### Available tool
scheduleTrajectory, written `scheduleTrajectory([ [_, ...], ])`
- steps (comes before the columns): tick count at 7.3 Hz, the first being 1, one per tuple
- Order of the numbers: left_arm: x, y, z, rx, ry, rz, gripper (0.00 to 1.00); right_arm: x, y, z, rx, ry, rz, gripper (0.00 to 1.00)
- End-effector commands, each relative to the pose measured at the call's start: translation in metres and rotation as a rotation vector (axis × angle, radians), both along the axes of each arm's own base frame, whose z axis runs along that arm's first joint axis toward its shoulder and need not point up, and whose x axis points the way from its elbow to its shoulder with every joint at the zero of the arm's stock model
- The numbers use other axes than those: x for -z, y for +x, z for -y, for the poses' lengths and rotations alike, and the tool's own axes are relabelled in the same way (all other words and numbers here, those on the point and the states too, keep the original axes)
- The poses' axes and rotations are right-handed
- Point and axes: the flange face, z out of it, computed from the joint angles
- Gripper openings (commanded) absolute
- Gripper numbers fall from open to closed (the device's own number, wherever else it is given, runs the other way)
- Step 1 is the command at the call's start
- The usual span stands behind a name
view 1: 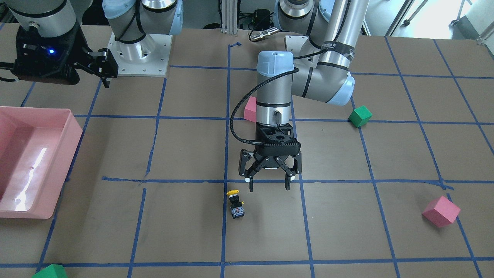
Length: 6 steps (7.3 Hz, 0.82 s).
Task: Align button upright
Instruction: 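Move the left gripper over the lying switch and lower toward its yellow cap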
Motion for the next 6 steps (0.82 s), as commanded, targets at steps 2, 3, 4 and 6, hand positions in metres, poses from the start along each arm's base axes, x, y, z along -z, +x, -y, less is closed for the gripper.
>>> scheduleTrajectory([
  [2, 0.011, 0.0, 0.001, 0.009, 0.021, 0.019, 1.0, 0.0, 0.012, 0.0, 0.0, -0.013, 0.071, 1.0],
  [3, 0.011, 0.0, 0.001, 0.013, 0.021, 0.021, 1.0, -0.005, 0.016, 0.009, 0.0, -0.092, 0.096, 1.0],
  [4, 0.014, 0.001, 0.0, 0.011, 0.03, 0.024, 1.0, -0.002, 0.016, 0.011, 0.001, -0.096, 0.091, 1.0],
  [6, 0.028, 0.005, -0.014, 0.027, 0.069, 0.047, 1.0, -0.014, 0.016, 0.022, 0.019, -0.206, 0.094, 1.0],
])
